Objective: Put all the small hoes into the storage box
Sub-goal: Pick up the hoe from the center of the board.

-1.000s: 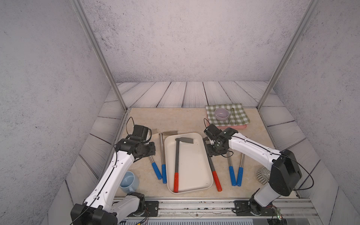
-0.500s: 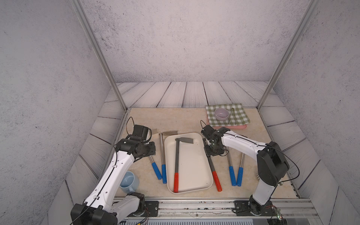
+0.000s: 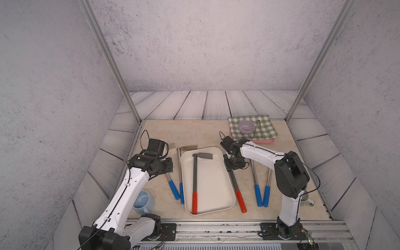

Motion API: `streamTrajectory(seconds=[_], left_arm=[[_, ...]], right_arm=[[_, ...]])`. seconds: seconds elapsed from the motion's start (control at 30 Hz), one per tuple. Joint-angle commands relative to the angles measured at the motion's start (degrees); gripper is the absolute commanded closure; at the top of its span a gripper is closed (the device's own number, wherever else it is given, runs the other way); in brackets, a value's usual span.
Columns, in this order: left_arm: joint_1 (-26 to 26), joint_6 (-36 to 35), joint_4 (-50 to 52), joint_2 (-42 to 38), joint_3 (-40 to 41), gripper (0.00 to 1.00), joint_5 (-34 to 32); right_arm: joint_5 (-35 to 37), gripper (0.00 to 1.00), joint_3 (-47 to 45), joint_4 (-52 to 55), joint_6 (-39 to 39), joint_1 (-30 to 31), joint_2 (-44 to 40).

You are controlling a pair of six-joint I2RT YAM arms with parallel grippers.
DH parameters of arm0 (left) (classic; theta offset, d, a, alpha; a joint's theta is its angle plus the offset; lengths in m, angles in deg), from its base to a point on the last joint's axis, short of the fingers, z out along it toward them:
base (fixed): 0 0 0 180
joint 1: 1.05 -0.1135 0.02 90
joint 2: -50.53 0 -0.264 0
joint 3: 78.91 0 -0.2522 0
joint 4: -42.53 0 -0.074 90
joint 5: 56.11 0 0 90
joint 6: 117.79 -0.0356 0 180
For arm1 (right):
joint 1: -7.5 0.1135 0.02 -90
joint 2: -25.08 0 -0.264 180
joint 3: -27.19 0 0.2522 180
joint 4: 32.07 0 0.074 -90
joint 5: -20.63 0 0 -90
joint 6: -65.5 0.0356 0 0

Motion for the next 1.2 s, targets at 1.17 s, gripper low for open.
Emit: streamTrajectory(seconds=[1.17], left_arm=[[0.0,-0.5,-1.3,2.4,0.2,0.56,0.4]], right_arm=[[-5.2,0.59,3.0,0.3,-2.2,-1.9,9.5]])
